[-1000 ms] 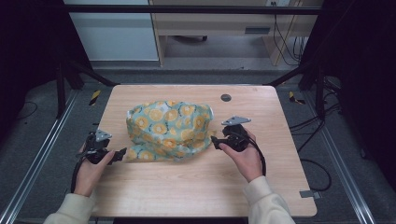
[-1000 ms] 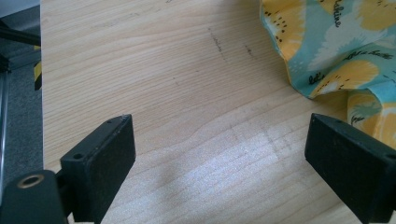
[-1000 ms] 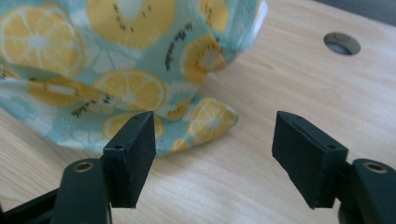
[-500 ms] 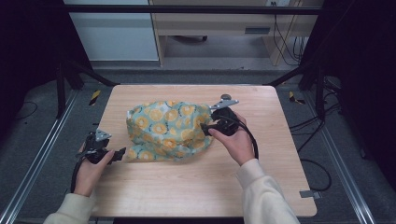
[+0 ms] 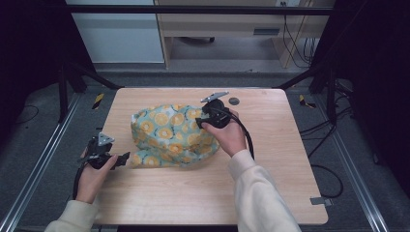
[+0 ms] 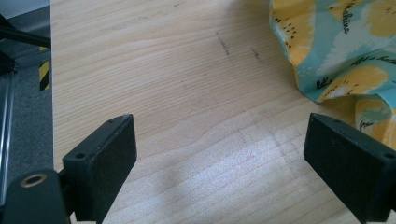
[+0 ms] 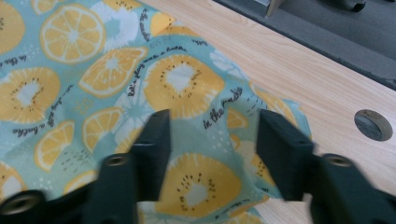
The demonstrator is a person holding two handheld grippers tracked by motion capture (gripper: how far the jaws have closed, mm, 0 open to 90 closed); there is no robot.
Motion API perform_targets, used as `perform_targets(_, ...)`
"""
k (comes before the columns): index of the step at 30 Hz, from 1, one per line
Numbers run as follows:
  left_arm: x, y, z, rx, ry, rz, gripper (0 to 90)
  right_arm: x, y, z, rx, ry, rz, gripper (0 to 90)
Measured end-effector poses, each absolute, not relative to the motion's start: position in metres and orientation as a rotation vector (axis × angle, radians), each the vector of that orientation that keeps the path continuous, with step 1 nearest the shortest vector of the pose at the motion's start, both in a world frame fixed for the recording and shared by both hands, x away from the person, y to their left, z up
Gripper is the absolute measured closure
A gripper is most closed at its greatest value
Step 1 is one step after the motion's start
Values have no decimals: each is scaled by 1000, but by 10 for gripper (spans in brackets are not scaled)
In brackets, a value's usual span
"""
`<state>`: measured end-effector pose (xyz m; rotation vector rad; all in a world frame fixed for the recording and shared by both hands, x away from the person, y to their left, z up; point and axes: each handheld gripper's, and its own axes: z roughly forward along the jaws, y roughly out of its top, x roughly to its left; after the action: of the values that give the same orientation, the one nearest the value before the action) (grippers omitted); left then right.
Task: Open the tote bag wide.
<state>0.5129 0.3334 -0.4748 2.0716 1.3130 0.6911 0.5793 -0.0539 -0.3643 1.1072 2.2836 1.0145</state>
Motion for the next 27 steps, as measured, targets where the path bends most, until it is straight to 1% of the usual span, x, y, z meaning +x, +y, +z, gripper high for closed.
perform_targets(1, 513, 333, -475, 2070, 1312, 693, 93, 580, -53, -364, 1108, 2282, 1025, 562)
perform_targets(2, 513, 334, -475, 2070, 1313, 693, 94, 580, -53, -365, 1098, 2289, 1043, 691)
perform_targets(3, 513, 334, -475, 2068, 1314, 693, 94, 580, -53, -365, 1098, 2289, 1043, 691)
perform_targets(6, 514, 334, -474, 2068, 1313, 691, 94, 579, -50, -365, 1067, 2315, 1031, 835)
perform_targets(8, 514, 334, -474, 2068, 1313, 690, 95, 578, -50, -365, 1047, 2321, 1032, 896)
perform_targets(16, 514, 335, -473, 2069, 1318, 702, 96, 562, -47, -357, 964, 2324, 1072, 900)
perform_targets(19, 514, 337, -473, 2064, 1324, 703, 99, 545, -47, -352, 918, 2320, 1119, 900)
perform_targets(20, 514, 337, -473, 2063, 1325, 704, 100, 531, -49, -350, 883, 2318, 1151, 900)
perform_targets(22, 514, 337, -472, 2062, 1325, 707, 101, 525, -49, -350, 866, 2317, 1158, 900)
perform_targets(27, 514, 338, -471, 2053, 1328, 706, 104, 485, -53, -354, 781, 2332, 1208, 900)
